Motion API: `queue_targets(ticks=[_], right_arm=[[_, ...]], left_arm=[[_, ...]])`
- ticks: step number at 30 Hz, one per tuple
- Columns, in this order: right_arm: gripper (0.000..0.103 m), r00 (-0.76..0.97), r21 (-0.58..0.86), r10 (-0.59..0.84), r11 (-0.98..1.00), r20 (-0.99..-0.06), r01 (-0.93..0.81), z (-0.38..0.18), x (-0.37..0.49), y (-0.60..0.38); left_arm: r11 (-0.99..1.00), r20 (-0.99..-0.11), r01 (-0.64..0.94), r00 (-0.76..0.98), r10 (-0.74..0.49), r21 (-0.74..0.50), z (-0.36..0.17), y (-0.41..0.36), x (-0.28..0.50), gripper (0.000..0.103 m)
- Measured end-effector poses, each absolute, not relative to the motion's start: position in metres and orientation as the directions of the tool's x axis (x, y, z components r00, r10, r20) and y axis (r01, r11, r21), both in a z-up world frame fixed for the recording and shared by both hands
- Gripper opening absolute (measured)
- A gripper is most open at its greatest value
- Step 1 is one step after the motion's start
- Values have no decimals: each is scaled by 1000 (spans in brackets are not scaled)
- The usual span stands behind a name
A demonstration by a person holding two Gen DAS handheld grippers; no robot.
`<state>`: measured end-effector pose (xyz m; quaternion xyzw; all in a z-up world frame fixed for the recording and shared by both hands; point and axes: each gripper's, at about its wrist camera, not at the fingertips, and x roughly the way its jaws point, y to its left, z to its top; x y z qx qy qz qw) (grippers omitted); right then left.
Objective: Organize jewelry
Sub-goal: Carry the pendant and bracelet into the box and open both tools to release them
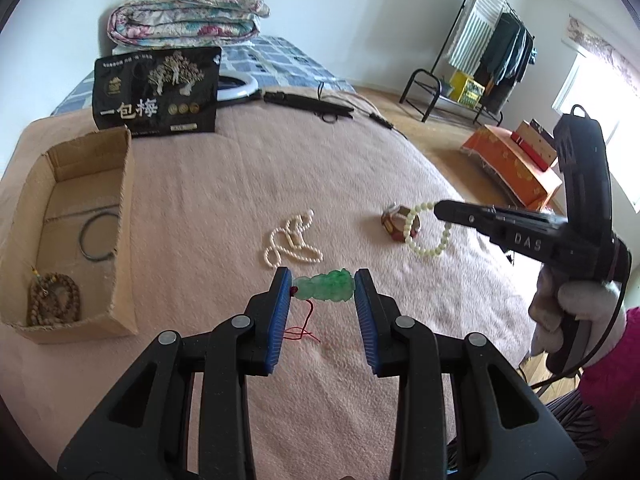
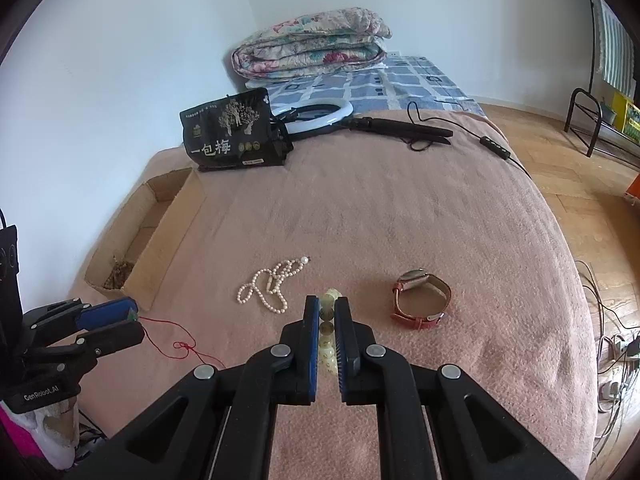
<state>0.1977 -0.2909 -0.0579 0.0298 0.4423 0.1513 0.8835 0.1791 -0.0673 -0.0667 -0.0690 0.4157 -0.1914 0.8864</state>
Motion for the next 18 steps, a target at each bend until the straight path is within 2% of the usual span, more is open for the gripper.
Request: queue_targets(ticks=[18], right_arm=[[5,586,238,402,910,-704,-338,-30,211,-233]], left_arm=[[947,-626,110,726,-285,-303,-14,37,196,32]])
